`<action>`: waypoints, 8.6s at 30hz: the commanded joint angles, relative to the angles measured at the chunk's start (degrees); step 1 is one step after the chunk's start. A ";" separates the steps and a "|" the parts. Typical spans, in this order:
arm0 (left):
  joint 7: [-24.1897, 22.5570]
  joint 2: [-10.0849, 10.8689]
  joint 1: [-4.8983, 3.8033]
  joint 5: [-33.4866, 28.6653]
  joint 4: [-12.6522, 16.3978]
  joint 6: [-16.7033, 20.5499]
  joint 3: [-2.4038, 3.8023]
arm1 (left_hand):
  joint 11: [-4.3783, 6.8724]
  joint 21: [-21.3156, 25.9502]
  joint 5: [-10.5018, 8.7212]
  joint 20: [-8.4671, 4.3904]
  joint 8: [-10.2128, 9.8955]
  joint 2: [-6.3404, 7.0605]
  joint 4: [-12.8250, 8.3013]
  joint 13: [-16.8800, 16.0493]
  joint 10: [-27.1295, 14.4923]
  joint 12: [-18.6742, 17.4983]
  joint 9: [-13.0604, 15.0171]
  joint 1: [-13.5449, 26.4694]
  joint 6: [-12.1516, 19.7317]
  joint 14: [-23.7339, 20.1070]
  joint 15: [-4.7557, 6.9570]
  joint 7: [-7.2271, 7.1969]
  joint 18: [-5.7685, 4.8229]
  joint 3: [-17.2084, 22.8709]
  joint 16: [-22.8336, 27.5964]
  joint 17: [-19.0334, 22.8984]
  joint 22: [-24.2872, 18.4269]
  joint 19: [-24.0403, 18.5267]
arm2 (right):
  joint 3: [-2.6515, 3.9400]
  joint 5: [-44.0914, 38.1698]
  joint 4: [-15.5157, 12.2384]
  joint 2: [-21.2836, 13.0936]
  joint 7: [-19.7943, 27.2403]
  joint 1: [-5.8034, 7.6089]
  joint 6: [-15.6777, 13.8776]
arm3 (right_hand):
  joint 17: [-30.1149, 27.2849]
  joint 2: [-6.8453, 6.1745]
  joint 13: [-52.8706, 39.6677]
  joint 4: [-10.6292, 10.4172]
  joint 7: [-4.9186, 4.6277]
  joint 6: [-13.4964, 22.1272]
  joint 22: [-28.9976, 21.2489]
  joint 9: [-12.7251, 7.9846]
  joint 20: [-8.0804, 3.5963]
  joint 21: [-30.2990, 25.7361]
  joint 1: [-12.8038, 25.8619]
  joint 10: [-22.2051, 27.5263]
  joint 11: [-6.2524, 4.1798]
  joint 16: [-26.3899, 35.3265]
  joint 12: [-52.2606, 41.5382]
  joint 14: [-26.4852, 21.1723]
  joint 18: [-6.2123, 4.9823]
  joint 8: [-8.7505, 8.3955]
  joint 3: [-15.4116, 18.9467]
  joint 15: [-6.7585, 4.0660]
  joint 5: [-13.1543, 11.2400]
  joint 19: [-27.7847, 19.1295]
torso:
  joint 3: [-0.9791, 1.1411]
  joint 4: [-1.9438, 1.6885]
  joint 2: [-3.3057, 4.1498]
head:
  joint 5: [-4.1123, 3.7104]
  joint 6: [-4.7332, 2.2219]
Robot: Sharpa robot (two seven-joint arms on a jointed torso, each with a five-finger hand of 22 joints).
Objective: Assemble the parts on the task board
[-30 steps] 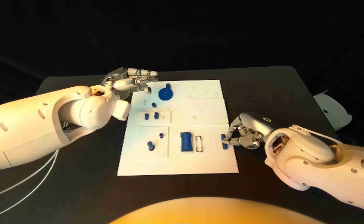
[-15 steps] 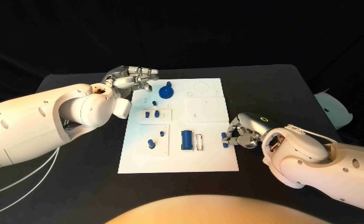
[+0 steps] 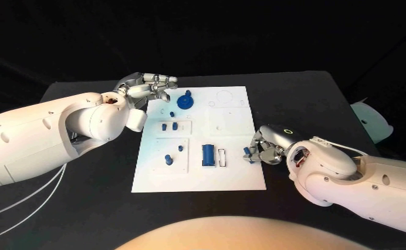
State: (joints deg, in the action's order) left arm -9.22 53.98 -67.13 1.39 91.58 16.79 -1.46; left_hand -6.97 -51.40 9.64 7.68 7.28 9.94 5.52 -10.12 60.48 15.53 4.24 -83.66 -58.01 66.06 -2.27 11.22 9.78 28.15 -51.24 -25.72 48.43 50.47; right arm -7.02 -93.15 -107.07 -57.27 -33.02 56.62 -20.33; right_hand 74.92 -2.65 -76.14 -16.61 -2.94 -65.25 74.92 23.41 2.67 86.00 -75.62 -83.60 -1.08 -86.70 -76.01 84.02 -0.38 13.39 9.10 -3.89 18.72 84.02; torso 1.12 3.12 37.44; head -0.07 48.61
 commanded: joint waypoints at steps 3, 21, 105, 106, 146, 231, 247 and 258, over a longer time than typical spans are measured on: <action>0.01 -0.01 -0.03 -0.15 0.26 -1.34 0.04 | 0.07 0.53 0.08 0.24 0.32 -0.47 0.52 -0.09 -0.58 0.32 0.05 0.64 0.32 -0.44 -0.13 -0.26 0.74 -0.10 0.08 0.11 -0.14 -0.03 | -0.45 -5.67 0.36 0.56 -1.23 -0.98 7.66 | 10.89 -0.37 -4.39 0.14 0.00 -0.71 14.22 -0.04 -0.62 1.06 0.08 -0.79 -0.06 -0.97 -1.11 5.07 -0.28 0.00 0.67 -0.60 -0.63 4.65 | -0.02 -0.02 0.03 | 0.35 0.10; 0.16 0.20 -0.03 -0.15 0.53 -1.40 0.04 | 0.10 0.60 0.12 0.24 0.37 -0.57 0.52 -0.09 -0.68 0.45 0.05 0.63 0.38 -0.45 -0.11 -0.30 0.75 -0.04 0.06 0.13 -0.18 -0.02 | -0.45 -10.84 -0.04 1.47 -1.67 -1.29 5.66 | 11.91 2.58 -5.50 3.11 1.01 -0.38 14.53 0.91 -1.45 2.13 -10.30 -1.07 -1.04 -1.55 -2.12 5.26 -0.05 0.38 -5.55 -1.48 5.11 5.14 | 0.00 -0.03 0.01 | 0.62 0.19; 0.80 0.10 -0.04 -0.14 0.54 -1.93 0.04 | 0.07 0.71 0.10 0.21 0.45 -0.51 0.29 -0.08 -1.02 0.74 0.01 0.46 0.64 -0.51 -0.09 -0.24 0.77 0.06 0.04 0.21 -0.23 0.04 | 0.04 18.32 0.55 8.33 -0.96 -0.89 -7.66 | 12.20 -1.79 -6.82 0.06 0.90 -0.66 14.81 4.15 -1.35 3.10 9.10 -1.98 -0.86 -1.65 -2.98 5.32 0.17 2.65 -8.16 -1.30 6.60 5.57 | 0.07 0.06 0.02 | 0.85 0.58; 0.80 0.10 -0.04 -0.14 0.53 -1.94 0.04 | 0.07 0.71 0.10 0.21 0.45 -0.51 0.29 -0.08 -1.02 0.74 0.01 0.46 0.64 -0.51 -0.09 -0.24 0.77 0.06 0.04 0.21 -0.23 0.04 | 0.04 18.19 0.41 8.25 -0.94 -0.89 -7.67 | 12.20 -1.79 -6.84 0.09 0.91 -0.65 14.81 4.16 -1.35 3.11 9.05 -1.99 -0.86 -1.66 -3.00 5.32 0.17 2.65 -8.14 -1.30 6.57 5.57 | 0.07 0.07 0.01 | 0.87 0.58; 1.18 0.34 -0.03 0.00 0.55 -1.94 0.03 | 0.07 0.71 0.10 0.21 0.45 -0.51 0.29 -0.08 -1.02 0.74 0.01 0.46 0.64 -0.51 -0.09 -0.24 0.77 0.06 0.04 0.21 -0.23 0.04 | 0.02 14.97 -1.59 5.63 0.43 -1.22 -4.35 | 12.35 -1.68 -7.27 1.10 1.14 -0.69 14.91 4.48 -1.46 3.43 4.67 -2.21 -1.05 -1.73 -3.51 5.36 0.25 2.96 -7.17 -1.45 5.00 5.72 | 0.02 0.00 0.04 | 1.09 0.84; -19.86 -9.61 6.64 -2.02 -2.87 25.58 1.34 | 6.97 51.40 -9.64 -2.89 -7.28 -9.94 -5.52 10.12 -44.57 -15.53 -4.24 60.11 42.66 -51.44 2.27 -11.22 -9.78 -28.15 51.24 25.72 -43.52 -38.97 | 6.84 92.67 17.78 12.74 62.56 3.77 -23.11 | -74.92 2.65 76.14 16.61 2.94 49.33 -63.88 -23.41 -2.67 -86.00 52.10 66.40 1.08 86.70 76.01 -66.25 -3.85 -13.39 -13.13 3.89 -14.30 -68.67 | -1.12 -3.12 -6.26 | 0.07 -14.24; -20.58 -9.29 6.97 -1.39 -1.63 27.33 1.46 | 6.97 51.40 -9.64 -7.68 -7.28 -9.94 -5.52 10.12 -52.25 -15.53 -4.24 71.46 50.06 -58.48 2.27 -11.22 -9.78 -28.15 51.24 25.72 -48.43 -44.43 | 7.02 93.15 17.11 12.58 62.82 3.54 -23.79 | -74.92 2.65 76.14 16.61 2.94 57.01 -69.22 -23.41 -2.67 -86.00 63.42 74.70 1.08 86.70 76.01 -74.82 0.38 -13.39 -9.10 3.89 -18.72 -76.10 | -1.12 -3.12 -6.26 | 0.07 -14.24; -20.58 -9.29 6.97 -1.39 -1.63 27.33 1.46 | 6.97 51.40 -9.64 -7.68 -7.28 -9.94 -5.52 10.12 -55.13 -15.53 -4.24 75.79 52.84 -61.12 2.27 -11.22 -9.78 -28.15 51.24 25.72 -48.43 -46.45 | 7.02 93.15 17.11 12.58 62.82 3.54 -23.79 | -74.92 2.65 76.14 16.61 2.94 59.95 -74.92 -23.41 -2.67 -86.00 67.77 77.84 1.08 86.70 76.01 -78.04 0.38 -13.39 -9.10 3.89 -18.72 -78.80 | -1.12 -3.12 -6.26 | 0.07 -14.24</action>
State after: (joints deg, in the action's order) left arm -28.63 44.75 -60.16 -0.75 89.80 43.73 -0.06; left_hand -0.02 -0.35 0.28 0.05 0.39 0.01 0.21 -0.07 7.22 0.33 0.08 -10.61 -7.04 6.76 0.11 -0.03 0.40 0.09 -0.21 -0.07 0.20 5.59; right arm -0.03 0.14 -89.86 -44.70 28.82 60.18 -44.15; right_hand 0.10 -0.03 -0.08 -0.08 0.03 -7.18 3.96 0.09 0.00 0.28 -10.67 -7.77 0.02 -0.36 -0.35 8.04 -1.23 0.19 -0.47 -0.02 0.30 7.02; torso 0.01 0.00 31.18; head -0.01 34.37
